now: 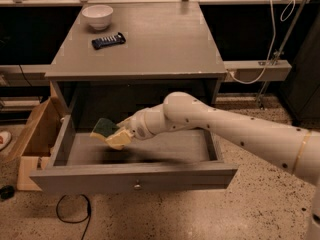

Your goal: Pick sponge from top drawer and place on counter

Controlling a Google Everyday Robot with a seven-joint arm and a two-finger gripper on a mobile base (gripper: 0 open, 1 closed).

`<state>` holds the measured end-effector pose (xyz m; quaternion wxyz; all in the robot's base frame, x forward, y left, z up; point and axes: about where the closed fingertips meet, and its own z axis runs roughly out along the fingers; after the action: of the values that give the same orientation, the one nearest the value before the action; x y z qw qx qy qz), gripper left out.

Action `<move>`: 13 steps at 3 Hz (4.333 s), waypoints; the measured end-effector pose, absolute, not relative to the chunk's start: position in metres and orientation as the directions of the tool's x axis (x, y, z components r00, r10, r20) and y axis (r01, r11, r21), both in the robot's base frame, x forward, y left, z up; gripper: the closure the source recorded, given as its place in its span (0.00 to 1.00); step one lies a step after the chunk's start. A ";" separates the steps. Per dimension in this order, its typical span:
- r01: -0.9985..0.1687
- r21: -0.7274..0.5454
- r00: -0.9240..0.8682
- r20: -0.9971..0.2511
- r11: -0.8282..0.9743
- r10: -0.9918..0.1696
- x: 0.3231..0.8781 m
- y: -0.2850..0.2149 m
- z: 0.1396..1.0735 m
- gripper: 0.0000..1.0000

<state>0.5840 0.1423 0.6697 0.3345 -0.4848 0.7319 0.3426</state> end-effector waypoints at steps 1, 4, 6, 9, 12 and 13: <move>-0.952 0.076 -0.202 -0.884 0.296 -0.422 0.590 0.080 0.720 1.00; -0.816 -0.113 -0.221 -0.845 0.566 -0.487 0.687 -0.066 0.832 1.00; -0.771 -0.121 -0.328 -0.767 0.626 -0.551 0.766 -0.073 0.869 1.00; -0.794 -0.097 -0.396 -0.666 0.600 -0.632 0.802 -0.035 0.854 0.59; -0.794 -0.097 -0.396 -0.666 0.600 -0.632 0.802 -0.035 0.854 0.00; -0.794 -0.097 -0.396 -0.666 0.600 -0.632 0.802 -0.035 0.854 0.00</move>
Offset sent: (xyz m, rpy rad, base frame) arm 0.0583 -0.2201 0.1438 0.0220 -0.2944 -0.2480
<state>0.8023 -0.0348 0.8541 0.3406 -0.4313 0.8270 0.1190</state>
